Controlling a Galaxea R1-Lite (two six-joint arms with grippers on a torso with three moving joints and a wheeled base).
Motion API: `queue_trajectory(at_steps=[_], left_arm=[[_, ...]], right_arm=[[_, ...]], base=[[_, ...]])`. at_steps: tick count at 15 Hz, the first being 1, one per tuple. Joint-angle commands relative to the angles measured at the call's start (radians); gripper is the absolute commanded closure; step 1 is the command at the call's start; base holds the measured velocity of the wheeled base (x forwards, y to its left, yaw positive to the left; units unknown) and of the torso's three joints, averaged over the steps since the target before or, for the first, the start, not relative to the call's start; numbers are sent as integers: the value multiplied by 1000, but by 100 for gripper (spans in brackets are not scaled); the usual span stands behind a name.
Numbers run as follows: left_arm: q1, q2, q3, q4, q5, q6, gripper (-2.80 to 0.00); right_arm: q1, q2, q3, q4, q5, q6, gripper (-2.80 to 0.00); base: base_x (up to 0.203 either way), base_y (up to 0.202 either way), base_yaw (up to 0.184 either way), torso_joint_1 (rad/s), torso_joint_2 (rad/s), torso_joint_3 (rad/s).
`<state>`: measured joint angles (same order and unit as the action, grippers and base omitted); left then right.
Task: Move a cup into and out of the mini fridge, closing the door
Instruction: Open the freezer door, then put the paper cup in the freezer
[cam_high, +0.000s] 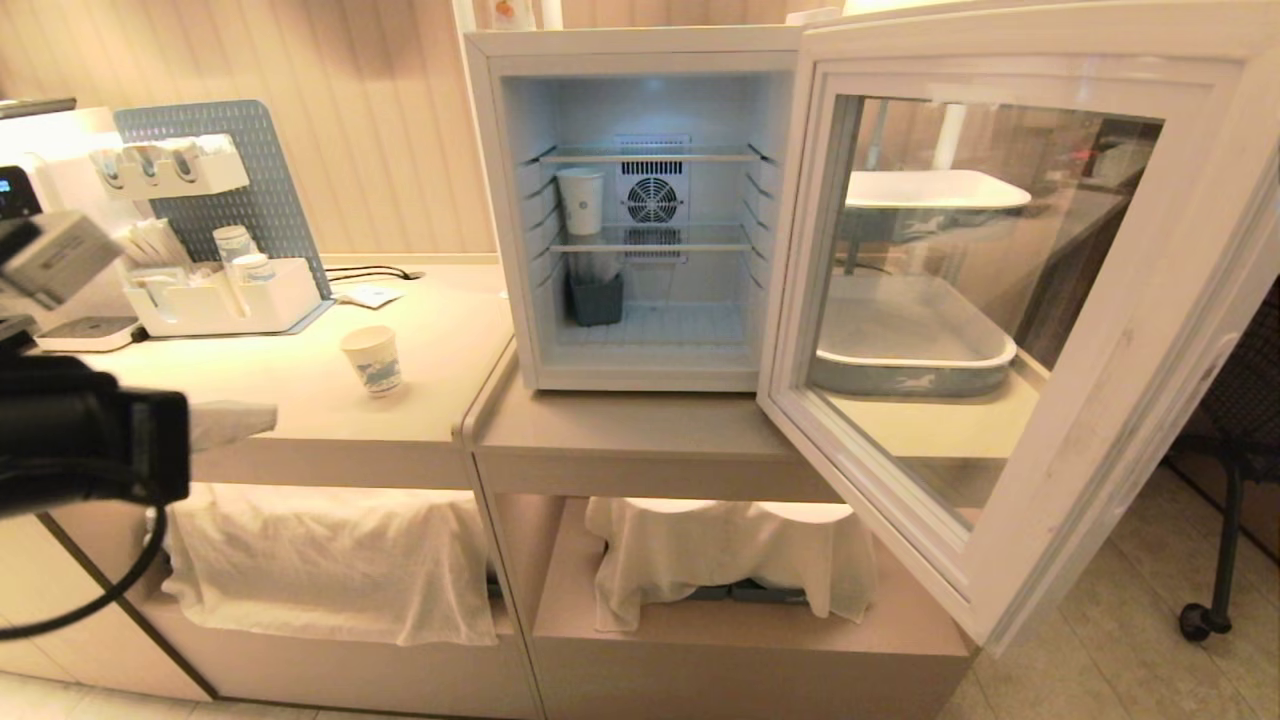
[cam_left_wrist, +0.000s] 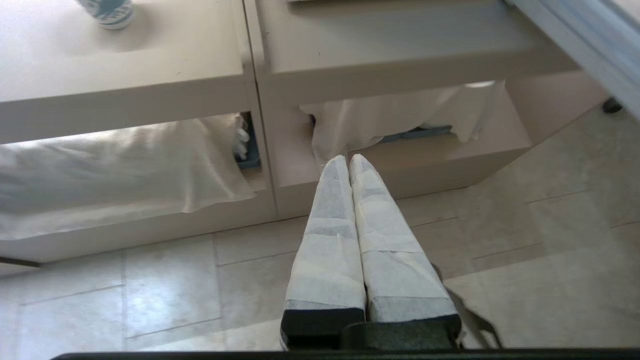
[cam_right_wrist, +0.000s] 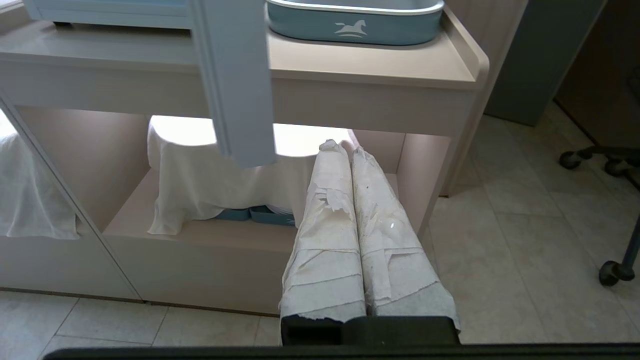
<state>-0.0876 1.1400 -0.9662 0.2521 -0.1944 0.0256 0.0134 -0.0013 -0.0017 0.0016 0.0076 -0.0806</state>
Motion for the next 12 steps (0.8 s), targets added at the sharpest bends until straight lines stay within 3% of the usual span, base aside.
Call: queue_trajectory(at_steps=[1, 4, 7, 9, 11, 12], left_arm=[[25, -257, 115, 15, 5, 45, 0], [69, -552, 377, -3, 28, 115, 0], [86, -813, 619, -44, 44, 136, 0], [72, -902, 772, -89, 129, 140, 0], [67, -917, 913, -232, 202, 137, 0], [67, -926, 950, -337, 205, 133, 0]], right_arm=[[-1, 1, 0, 0, 0, -1, 0], [2, 0, 0, 0, 0, -1, 0], [2, 0, 0, 0, 0, -1, 0], [-1, 0, 0, 0, 0, -1, 0], [1, 0, 0, 0, 0, -1, 0], [-1, 1, 0, 0, 0, -1, 0]], base=[[0, 0, 0, 0, 0, 0], [0, 0, 0, 0, 0, 0], [0, 0, 0, 0, 0, 0], [0, 0, 0, 0, 0, 0], [0, 0, 0, 0, 0, 0], [0, 0, 0, 0, 0, 0]])
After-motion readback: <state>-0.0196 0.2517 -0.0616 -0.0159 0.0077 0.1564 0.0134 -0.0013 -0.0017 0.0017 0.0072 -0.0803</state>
